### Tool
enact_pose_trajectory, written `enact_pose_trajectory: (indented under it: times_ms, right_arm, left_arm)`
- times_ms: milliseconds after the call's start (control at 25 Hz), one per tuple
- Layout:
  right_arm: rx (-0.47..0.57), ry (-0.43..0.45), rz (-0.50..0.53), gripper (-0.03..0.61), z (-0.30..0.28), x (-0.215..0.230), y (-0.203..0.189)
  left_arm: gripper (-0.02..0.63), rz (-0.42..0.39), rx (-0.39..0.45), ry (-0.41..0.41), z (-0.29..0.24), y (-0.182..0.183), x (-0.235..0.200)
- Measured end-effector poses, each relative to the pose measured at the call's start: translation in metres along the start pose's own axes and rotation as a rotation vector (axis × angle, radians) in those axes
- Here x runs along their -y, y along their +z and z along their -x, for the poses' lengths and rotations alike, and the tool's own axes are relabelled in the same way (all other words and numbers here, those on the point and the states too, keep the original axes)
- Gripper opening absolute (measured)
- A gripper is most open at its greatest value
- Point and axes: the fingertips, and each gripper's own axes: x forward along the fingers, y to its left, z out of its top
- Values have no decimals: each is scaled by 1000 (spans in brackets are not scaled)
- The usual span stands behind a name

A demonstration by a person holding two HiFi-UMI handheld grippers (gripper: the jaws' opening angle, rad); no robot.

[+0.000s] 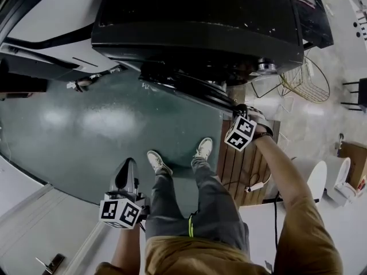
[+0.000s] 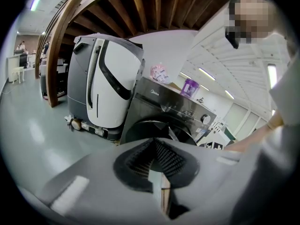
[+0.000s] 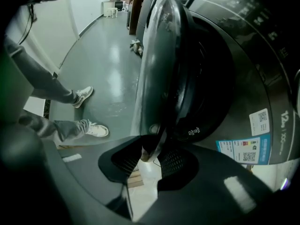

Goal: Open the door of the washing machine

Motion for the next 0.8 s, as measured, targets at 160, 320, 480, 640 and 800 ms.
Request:
enact_pose_trajectory:
  times_ms: [160, 320, 480, 640, 800]
  right_arm:
    - [-3, 20, -30, 104, 11, -36, -1]
    - [-14, 59, -69, 104, 23, -80, 7]
    - [-29, 75, -135, 104, 32, -123, 20]
    - [-34, 80, -192, 107, 40, -156, 32]
    - [-22, 76, -243, 107, 45, -177, 41]
  left_arm:
    - [60, -10, 37, -32, 9, 10, -4]
    - [60, -15, 57, -59, 21, 22, -19]
    - [60, -21, 50, -97, 32, 27, -40]
    - [60, -40, 20, -135, 46, 26, -60]
    - [60, -78, 7, -145, 57, 25, -84]
